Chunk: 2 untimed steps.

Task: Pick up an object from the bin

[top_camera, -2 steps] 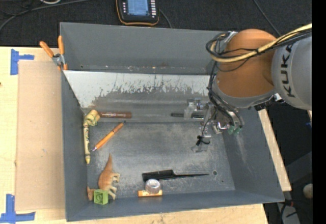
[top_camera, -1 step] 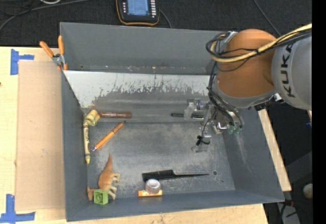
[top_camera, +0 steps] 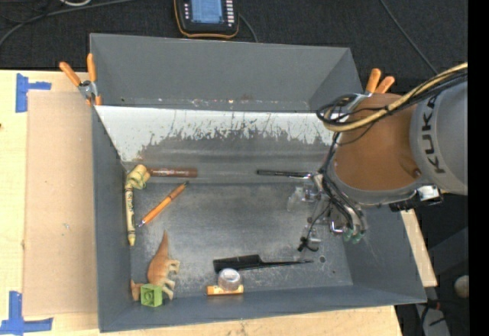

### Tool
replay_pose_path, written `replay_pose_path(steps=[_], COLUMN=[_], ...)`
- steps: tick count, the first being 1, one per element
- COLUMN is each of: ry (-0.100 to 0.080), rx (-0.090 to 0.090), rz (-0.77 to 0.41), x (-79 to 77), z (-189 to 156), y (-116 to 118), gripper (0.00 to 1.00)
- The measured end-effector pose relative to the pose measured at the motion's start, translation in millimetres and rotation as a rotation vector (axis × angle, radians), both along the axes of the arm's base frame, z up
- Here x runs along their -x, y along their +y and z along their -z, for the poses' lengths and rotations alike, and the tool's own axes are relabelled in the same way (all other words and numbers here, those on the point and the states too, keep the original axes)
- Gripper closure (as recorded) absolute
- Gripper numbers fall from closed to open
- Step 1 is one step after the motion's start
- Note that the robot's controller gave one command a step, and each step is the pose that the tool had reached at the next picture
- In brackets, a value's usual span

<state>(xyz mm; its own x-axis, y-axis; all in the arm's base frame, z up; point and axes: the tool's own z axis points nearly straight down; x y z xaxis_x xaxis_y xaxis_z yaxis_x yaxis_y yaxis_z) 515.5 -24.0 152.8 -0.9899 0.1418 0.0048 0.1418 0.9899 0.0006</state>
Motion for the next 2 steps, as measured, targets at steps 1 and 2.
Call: replay_pose_path(steps=[1, 2], ry=[-0.007, 0.002], rx=[0.0, -0.002], rz=[0.025, -0.304], x=[-16.5, 3.7], z=[-1.7, 46.6], y=[1.6, -23.1], gripper=[0.0, 0.0])
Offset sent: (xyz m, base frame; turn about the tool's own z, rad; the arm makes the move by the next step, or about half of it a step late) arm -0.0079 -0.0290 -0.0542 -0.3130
